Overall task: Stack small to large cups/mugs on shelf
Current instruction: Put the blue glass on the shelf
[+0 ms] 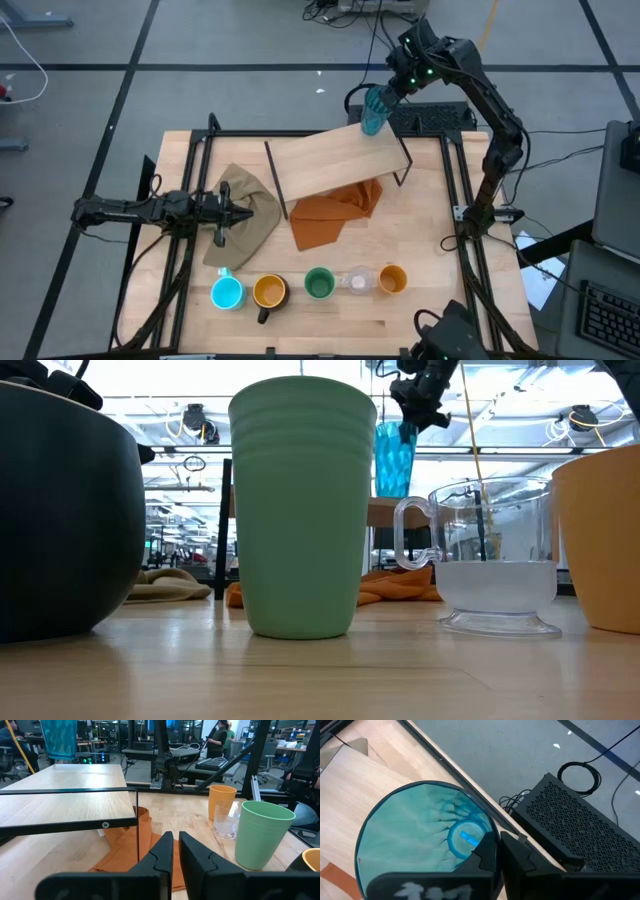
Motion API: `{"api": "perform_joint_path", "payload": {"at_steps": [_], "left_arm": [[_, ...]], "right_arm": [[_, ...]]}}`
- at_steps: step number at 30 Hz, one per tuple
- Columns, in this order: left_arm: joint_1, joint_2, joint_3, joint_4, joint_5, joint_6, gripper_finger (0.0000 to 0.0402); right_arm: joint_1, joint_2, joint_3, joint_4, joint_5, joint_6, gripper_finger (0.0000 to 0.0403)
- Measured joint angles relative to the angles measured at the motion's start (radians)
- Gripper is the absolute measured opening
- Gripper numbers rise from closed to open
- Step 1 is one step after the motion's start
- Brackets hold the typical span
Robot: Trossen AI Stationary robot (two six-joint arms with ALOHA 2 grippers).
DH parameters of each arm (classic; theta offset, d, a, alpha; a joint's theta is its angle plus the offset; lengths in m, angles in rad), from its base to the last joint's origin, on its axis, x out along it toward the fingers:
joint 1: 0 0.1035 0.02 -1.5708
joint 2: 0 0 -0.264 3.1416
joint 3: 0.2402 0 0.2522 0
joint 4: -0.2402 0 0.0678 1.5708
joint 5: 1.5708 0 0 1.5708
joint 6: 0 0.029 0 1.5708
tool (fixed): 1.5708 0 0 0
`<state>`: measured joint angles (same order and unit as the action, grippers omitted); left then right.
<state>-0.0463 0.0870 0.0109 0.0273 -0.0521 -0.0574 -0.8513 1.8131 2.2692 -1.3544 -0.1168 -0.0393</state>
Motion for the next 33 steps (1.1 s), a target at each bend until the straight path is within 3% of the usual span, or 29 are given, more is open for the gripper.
{"api": "perform_joint_path", "payload": {"at_steps": [33], "left_arm": [[0.000, 0.000, 0.000, -0.001, 0.000, 0.000, 0.0031]], "right_arm": [[-0.027, 0.022, 0.000, -0.020, -0.018, -0.014, 0.0000]]}}
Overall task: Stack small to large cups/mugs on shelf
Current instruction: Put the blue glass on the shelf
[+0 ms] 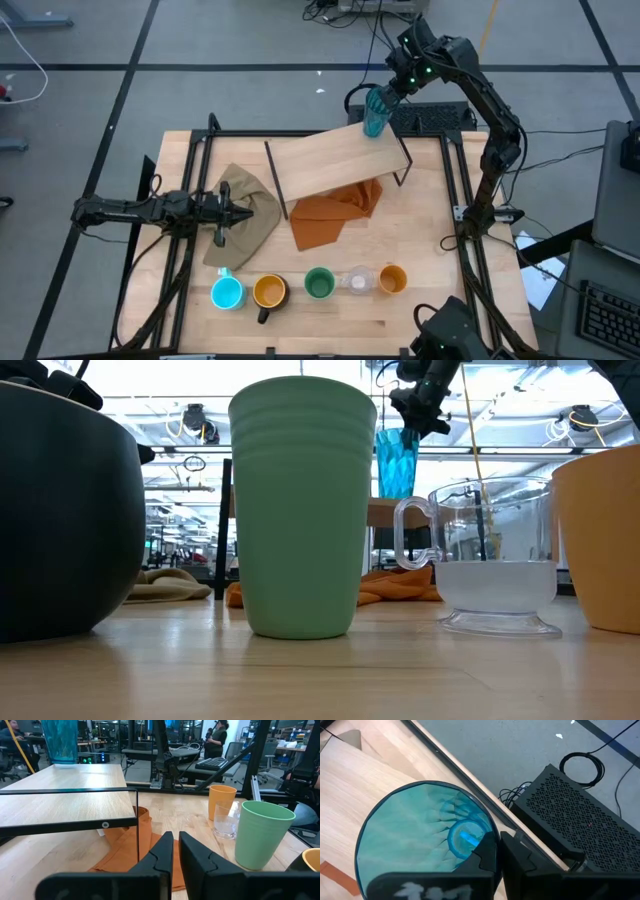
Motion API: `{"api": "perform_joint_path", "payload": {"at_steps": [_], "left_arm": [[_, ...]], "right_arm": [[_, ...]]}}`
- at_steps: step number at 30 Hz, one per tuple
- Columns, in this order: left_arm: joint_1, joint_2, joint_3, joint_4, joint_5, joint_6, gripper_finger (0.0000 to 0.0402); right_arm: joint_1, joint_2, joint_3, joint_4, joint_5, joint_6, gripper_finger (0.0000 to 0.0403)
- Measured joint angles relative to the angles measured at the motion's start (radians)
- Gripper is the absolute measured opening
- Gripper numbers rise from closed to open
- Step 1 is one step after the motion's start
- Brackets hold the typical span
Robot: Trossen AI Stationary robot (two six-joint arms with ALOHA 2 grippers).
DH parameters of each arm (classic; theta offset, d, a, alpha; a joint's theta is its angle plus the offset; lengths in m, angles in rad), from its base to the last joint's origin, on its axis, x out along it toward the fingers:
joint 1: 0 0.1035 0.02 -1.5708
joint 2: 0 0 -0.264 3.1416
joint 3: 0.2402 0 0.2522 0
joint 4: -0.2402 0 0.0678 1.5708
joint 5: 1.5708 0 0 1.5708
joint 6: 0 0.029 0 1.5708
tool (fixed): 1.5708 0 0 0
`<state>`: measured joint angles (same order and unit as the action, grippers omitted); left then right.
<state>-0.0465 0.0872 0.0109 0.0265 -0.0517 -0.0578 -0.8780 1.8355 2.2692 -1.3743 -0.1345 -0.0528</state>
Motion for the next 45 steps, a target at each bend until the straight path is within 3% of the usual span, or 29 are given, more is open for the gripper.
{"api": "perform_joint_path", "payload": {"at_steps": [45], "left_arm": [[0.000, 0.000, 0.000, -0.001, 0.001, 0.000, 0.0031]], "right_arm": [[0.017, -0.003, -0.057, 0.019, -0.027, 0.013, 0.0000]]}}
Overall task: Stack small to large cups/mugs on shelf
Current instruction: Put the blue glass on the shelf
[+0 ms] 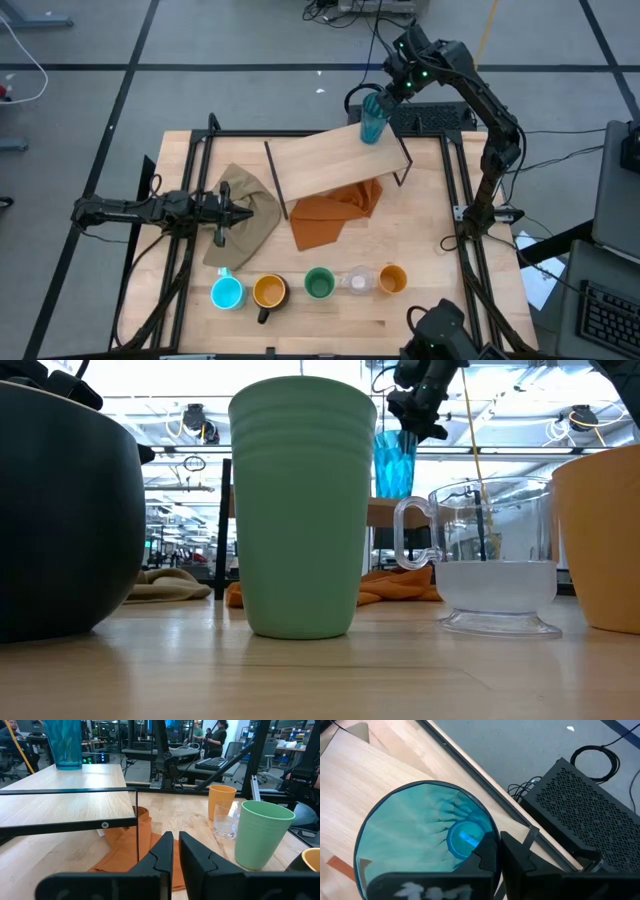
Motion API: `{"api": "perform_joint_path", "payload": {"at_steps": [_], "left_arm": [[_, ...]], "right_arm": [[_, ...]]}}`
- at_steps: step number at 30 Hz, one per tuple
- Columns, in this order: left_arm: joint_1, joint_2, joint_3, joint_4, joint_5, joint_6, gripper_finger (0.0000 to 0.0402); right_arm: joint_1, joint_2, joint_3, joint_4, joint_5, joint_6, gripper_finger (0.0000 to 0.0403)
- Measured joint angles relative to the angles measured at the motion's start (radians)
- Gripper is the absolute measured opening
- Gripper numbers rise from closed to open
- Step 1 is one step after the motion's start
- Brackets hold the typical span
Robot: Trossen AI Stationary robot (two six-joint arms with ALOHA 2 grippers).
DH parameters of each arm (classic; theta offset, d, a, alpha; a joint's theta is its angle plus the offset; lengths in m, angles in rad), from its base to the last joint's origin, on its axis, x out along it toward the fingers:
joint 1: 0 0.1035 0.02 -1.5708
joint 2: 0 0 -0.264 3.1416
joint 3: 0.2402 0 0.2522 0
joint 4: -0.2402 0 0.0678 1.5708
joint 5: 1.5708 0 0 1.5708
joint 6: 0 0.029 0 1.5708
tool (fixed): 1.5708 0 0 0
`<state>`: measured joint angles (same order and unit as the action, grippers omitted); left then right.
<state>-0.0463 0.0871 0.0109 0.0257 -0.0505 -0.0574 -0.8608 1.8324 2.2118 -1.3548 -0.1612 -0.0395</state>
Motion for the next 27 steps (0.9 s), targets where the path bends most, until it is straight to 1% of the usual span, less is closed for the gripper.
{"api": "perform_joint_path", "payload": {"at_steps": [27], "left_arm": [[0.000, 0.000, 0.000, 0.000, 0.000, 0.000, 0.0031]], "right_arm": [[0.001, 0.002, -0.001, 0.012, 0.002, -0.010, 0.0010]]}}
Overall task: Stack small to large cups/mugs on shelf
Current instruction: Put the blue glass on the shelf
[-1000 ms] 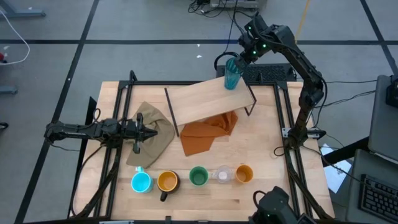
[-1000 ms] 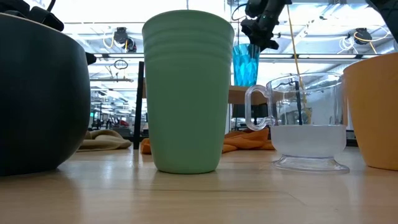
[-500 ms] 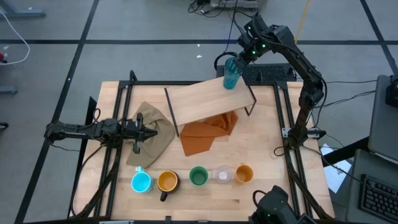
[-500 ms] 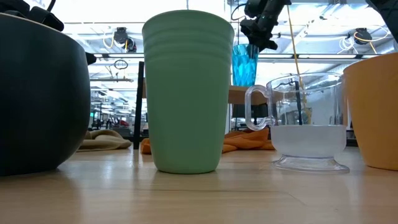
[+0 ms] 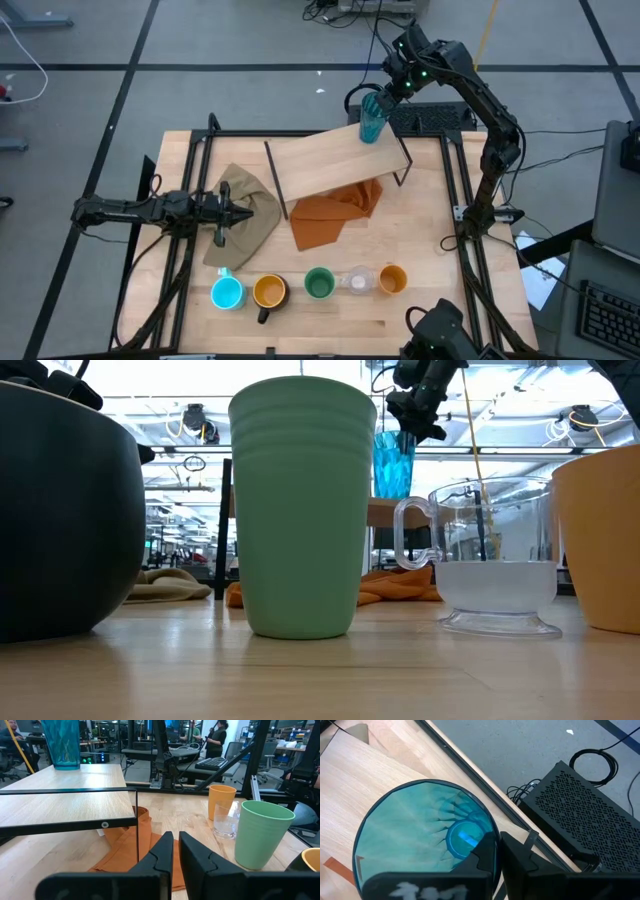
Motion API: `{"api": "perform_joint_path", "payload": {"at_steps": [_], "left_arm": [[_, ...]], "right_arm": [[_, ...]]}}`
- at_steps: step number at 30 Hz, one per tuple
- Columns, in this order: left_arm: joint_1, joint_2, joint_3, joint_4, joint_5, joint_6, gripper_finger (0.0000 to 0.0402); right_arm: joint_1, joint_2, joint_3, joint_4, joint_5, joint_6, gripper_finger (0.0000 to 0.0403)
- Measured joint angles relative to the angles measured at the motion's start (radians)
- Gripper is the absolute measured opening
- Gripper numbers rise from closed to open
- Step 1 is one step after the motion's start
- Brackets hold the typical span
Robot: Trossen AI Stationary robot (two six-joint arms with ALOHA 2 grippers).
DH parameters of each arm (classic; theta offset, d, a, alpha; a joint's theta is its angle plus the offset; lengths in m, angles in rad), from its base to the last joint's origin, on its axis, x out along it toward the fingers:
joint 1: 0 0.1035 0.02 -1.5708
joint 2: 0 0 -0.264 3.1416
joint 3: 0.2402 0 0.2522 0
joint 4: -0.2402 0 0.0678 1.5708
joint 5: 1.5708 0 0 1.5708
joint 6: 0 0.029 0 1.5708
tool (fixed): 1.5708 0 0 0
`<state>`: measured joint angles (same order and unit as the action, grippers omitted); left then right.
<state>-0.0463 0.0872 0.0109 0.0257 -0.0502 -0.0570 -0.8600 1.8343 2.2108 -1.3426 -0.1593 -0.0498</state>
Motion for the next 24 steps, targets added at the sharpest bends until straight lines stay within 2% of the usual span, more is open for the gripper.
{"api": "perform_joint_path", "payload": {"at_steps": [17, 24], "left_arm": [[0.000, 0.000, 0.000, 0.000, 0.000, 0.000, 0.0031], [0.000, 0.000, 0.000, 0.000, 0.000, 0.000, 0.0031]], "right_arm": [[0.000, 0.000, 0.000, 0.000, -0.007, -0.011, 0.0013], [0.000, 0.001, 0.000, -0.001, -0.014, -0.012, 0.0054]]}}
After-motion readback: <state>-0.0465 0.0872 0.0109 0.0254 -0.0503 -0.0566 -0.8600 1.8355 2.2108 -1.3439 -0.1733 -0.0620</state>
